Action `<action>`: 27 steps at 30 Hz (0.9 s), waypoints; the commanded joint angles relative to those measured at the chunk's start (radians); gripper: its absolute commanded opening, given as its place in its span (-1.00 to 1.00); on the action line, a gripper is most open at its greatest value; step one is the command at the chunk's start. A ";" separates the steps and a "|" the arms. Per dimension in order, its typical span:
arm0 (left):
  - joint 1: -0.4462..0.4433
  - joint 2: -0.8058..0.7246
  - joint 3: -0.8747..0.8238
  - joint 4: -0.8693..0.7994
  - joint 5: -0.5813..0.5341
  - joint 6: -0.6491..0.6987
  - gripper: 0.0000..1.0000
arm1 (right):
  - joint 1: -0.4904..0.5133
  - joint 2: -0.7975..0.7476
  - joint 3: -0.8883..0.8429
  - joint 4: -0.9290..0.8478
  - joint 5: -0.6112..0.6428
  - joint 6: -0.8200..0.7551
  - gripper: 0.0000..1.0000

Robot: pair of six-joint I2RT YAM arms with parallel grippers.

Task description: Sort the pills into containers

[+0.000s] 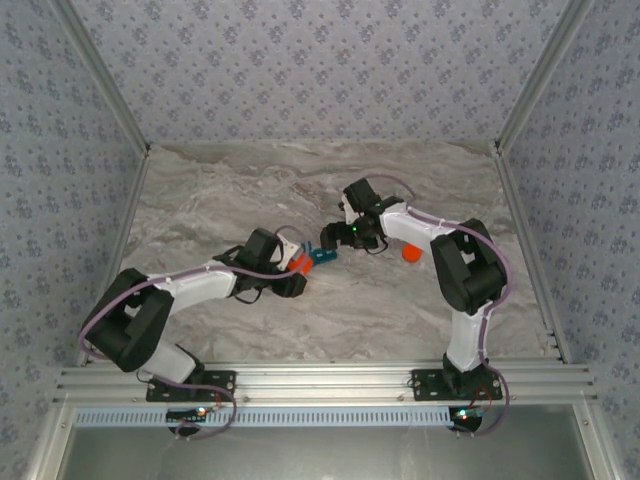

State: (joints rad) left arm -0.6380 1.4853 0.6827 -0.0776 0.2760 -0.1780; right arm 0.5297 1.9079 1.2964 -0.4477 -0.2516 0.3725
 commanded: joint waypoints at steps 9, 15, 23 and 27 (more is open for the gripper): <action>0.000 0.006 0.058 -0.015 0.017 -0.011 -1.00 | 0.001 0.059 0.038 -0.078 -0.023 -0.010 0.83; 0.016 0.020 0.084 -0.052 0.026 -0.005 -1.00 | 0.001 0.063 0.041 -0.079 -0.028 -0.012 0.83; 0.033 0.051 0.137 -0.145 0.043 0.019 -1.00 | 0.001 0.069 0.045 -0.083 -0.030 -0.012 0.82; 0.034 0.066 0.154 -0.175 0.049 0.031 -1.00 | 0.001 0.072 0.047 -0.086 -0.032 -0.013 0.82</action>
State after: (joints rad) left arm -0.6079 1.5406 0.8032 -0.2001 0.2981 -0.1692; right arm 0.5289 1.9526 1.3197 -0.4923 -0.2626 0.3721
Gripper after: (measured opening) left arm 0.533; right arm 0.912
